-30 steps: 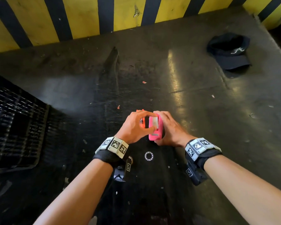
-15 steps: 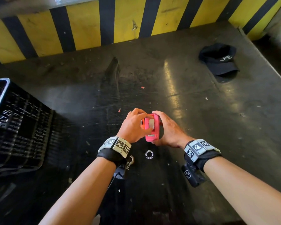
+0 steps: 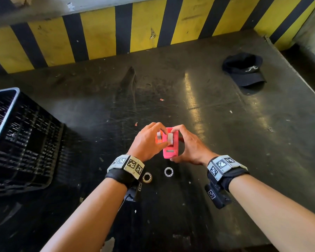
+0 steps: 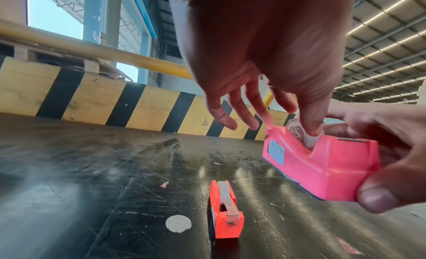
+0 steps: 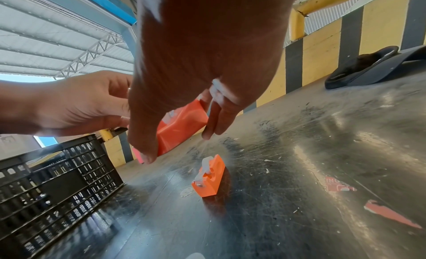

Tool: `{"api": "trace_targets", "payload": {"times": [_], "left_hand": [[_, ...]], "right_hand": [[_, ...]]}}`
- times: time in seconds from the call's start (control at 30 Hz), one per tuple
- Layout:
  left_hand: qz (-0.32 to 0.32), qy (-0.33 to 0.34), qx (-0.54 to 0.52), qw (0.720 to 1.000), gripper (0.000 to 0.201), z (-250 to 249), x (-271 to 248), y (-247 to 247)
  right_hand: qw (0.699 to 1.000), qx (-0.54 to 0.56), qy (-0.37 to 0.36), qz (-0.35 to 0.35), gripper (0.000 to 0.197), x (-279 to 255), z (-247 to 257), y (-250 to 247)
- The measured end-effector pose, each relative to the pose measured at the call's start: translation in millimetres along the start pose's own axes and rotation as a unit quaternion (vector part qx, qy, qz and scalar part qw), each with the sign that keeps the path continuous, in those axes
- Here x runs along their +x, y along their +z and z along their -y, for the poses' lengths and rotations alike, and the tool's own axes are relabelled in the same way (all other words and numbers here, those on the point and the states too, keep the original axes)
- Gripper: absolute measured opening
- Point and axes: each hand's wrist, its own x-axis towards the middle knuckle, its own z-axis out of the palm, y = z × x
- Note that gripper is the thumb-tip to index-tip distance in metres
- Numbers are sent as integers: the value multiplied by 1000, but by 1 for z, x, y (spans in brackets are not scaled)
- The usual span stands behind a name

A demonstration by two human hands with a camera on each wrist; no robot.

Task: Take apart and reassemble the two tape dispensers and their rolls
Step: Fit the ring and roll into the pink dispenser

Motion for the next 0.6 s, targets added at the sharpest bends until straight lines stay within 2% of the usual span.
{"api": "trace_targets", "payload": {"times": [0.6], "left_hand": [[-2, 50, 86, 995, 12, -16, -3, -4]], "right_hand": [[1000, -15, 10, 7, 94, -9, 1, -3]]}}
